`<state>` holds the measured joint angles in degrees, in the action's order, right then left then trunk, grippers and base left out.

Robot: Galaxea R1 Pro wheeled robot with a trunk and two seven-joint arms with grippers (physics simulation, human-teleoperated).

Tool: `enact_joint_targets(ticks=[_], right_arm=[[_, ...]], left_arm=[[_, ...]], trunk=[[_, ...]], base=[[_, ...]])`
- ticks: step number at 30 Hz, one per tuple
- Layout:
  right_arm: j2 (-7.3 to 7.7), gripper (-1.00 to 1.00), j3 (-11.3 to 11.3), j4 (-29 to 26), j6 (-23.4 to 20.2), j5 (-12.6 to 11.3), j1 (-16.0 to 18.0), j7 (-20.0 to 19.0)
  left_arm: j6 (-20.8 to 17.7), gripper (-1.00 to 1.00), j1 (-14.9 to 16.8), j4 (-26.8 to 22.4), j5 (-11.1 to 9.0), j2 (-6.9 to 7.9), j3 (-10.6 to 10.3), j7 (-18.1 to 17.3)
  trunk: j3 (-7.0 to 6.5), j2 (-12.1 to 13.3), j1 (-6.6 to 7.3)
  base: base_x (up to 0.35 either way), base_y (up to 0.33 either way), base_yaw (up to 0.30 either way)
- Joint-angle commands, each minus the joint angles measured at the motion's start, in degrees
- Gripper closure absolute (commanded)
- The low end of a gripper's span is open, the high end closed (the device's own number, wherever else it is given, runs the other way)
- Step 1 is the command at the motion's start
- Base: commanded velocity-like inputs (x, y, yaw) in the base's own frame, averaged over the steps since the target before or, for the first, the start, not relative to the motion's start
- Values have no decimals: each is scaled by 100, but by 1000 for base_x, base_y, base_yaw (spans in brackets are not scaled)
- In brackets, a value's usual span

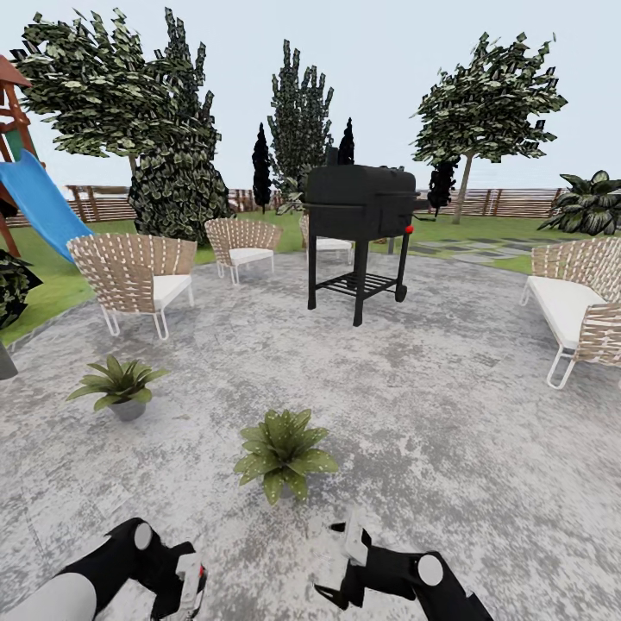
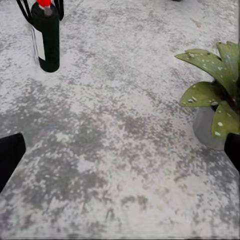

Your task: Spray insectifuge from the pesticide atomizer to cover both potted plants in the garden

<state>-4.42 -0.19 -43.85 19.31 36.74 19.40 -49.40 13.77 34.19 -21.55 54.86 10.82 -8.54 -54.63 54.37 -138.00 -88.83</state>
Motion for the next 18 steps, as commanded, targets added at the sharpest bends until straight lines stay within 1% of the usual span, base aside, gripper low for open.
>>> enact_joint_targets(ticks=[1, 2, 3, 4, 6, 7, 8, 9, 10, 11, 12, 13, 14, 15, 16, 17, 18], right_arm=[[73, -100, -12, 9, 29, 49, 2, 97], [186, -100, -6, 23, 29, 51, 2, 301], [265, -100, -3, 40, 29, 51, 2, 488], [400, -100, -1, 155, 29, 52, 2, 826], [563, -100, 1, 530, 37, 44, 2, 1325], [649, -100, 1, 895, 46, 38, 2, 1744], [700, -100, 1, 1154, 51, 32, 2, 2048], [757, -100, 2, 1564, 57, 22, 2, 2559], [779, -100, 2, 1864, 58, 17, -1, 2955], [799, -100, 2, 2376, 58, 10, -4, 3618], [807, -100, 2, 2742, 60, 5, -5, 4084], [810, -100, 0, 3250, 85, -10, -6, 4807], [809, -100, -1, 3512, 123, -30, -6, 5299], [789, -100, -10, 3770, 227, -119, -6, 6015], [776, -100, -35, 3876, 314, -241, -7, 6433], [741, -100, -104, 3970, 444, -540, -11, 6880], [708, -100, -171, 4020, 523, -912, -13, 7109]], left_arm=[[34, 100, 1, 4, -119, 7, 60, 161], [32, 100, 0, 66, -319, 1, 140, 397], [31, 100, 0, 150, -474, -11, 189, 572], [30, 100, 0, 331, -737, -32, 238, 844], [35, 100, 0, 607, -1155, -53, 267, 1216], [38, 100, 0, 813, -1517, -62, 281, 1486], [38, 100, 0, 943, -1774, -65, 288, 1656], [43, 100, -2, 1129, -2182, -64, 294, 1902], [47, 100, -6, 1254, -2466, -63, 296, 2068], [53, 100, -57, 1420, -2884, -64, 296, 2333], [58, 100, -121, 1491, -3152, -67, 291, 2528], [63, 100, -241, 1549, -3540, -72, 287, 2842], [67, 100, -322, 1571, -3782, -78, 285, 3063], [70, 100, -436, 1590, -4118, -91, 284, 3393], [71, 100, -507, 1599, -4319, -104, 287, 3605], [77, 100, -614, 1609, -4610, -118, 293, 3897], [105, 100, -708, 1615, -4875, -128, 292, 4127]], trunk=[[6, -2, 1], [6, -2, 1], [6, -2, 1], [6, -2, 1], [6, -2, 1], [6, -2, 1], [6, -2, 1], [6, -2, 1], [6, -2, 1], [6, -2, 1], [6, -2, 1], [6, -2, 1], [6, -2, 1], [6, -2, 1], [6, -2, 1], [6, -2, 1], [6, -2, 1]], base=[[0, 0, 0], [0, 0, 0], [0, 0, 0], [0, 0, 0], [0, 0, 0], [0, 0, 0], [0, 0, 0], [0, 0, 0], [0, 0, 0], [0, 0, 0], [0, 0, 0], [0, 0, 0], [0, 0, 0], [0, 0, 0], [0, 0, 0], [0, 0, 0], [0, 0, 0]])
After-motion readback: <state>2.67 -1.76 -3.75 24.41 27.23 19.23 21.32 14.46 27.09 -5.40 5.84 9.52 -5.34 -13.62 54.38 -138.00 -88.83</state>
